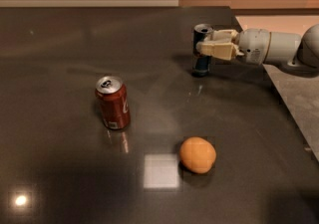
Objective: Place redbull can upright
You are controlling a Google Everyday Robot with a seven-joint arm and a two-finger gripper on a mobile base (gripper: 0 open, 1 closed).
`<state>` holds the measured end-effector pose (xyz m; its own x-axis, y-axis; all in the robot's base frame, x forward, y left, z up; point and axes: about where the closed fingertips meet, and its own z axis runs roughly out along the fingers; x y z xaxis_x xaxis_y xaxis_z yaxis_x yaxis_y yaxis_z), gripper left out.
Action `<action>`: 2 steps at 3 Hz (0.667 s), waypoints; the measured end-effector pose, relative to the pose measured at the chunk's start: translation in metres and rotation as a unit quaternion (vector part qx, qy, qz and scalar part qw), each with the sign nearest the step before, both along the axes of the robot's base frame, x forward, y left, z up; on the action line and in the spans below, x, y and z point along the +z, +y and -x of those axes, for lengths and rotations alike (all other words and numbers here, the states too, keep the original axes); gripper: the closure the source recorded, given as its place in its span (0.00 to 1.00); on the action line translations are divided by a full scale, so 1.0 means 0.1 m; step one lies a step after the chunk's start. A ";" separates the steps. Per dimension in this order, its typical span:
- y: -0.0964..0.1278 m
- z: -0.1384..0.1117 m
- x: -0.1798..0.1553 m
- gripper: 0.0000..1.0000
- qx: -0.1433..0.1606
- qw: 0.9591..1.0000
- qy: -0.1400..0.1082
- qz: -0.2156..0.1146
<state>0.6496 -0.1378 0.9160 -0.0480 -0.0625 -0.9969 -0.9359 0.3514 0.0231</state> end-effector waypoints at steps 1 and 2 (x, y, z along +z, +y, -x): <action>-0.04 -0.01 -0.05 0.60 0.000 1.000 -0.006 -0.007; -0.09 -0.02 -0.08 0.36 0.002 1.000 -0.010 -0.022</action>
Offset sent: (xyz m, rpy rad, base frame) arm 0.0030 -0.0216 -0.0118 0.0833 -0.0296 -0.0001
